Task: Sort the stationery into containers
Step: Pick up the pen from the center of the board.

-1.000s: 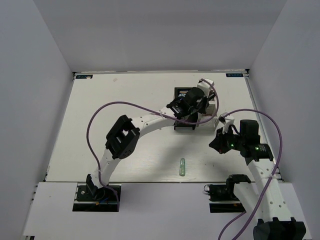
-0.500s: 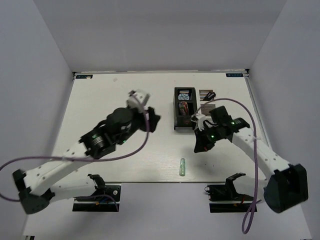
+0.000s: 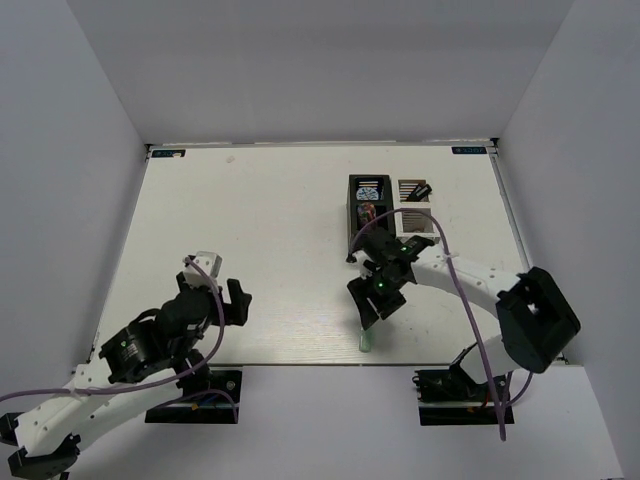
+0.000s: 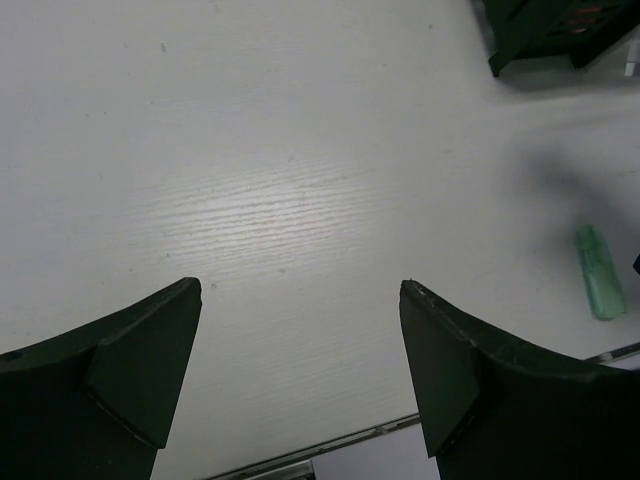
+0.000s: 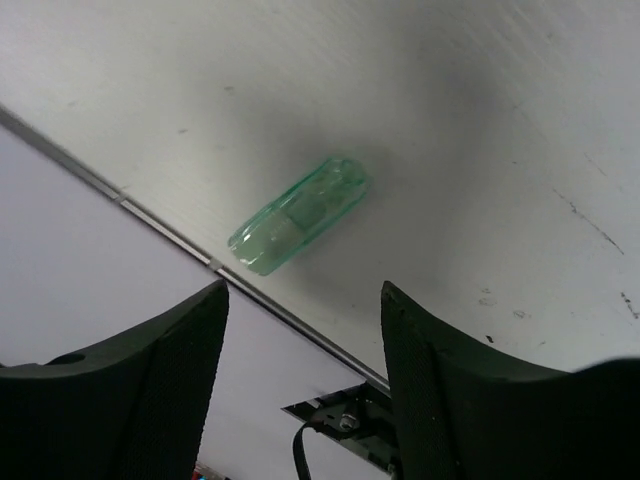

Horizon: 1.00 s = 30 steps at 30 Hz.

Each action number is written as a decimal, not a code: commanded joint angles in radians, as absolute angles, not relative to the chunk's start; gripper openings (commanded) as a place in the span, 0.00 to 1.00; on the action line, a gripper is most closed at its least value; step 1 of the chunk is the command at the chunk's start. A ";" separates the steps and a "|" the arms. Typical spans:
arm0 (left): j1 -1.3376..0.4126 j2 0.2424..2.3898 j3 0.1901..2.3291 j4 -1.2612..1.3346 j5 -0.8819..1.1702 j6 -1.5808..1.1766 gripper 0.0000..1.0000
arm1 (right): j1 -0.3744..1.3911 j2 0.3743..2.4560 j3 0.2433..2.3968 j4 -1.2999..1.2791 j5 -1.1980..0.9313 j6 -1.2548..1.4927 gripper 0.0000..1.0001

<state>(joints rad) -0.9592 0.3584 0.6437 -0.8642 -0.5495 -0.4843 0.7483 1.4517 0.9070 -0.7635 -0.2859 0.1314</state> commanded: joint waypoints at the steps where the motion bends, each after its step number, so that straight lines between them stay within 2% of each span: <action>1: -0.959 0.339 0.595 -0.907 -0.587 -0.522 0.91 | 0.798 1.505 0.917 -0.729 -0.105 0.283 0.66; 7: -0.957 0.371 0.614 -0.925 -0.580 -0.499 0.91 | 0.871 1.615 0.931 -0.695 -0.075 0.360 0.60; 14: -0.956 0.338 0.589 -0.937 -0.572 -0.488 0.91 | 0.930 1.677 0.959 -0.678 -0.086 0.416 0.60; 25: -0.957 0.258 0.565 -0.965 -0.571 -0.500 0.92 | 0.950 1.733 0.891 -0.664 0.096 0.374 0.59; 27: -0.959 0.256 0.566 -0.965 -0.569 -0.500 0.92 | 0.946 1.726 0.867 -0.652 0.100 0.364 0.57; 30: -0.957 0.253 0.563 -0.968 -0.566 -0.502 0.92 | 0.951 1.721 0.839 -0.632 0.129 0.350 0.49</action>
<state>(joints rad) -0.9592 0.2577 0.5671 -0.9604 -0.5640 -0.4976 0.9512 1.6547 0.9360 -0.7193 -0.0059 0.3840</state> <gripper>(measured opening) 0.913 0.500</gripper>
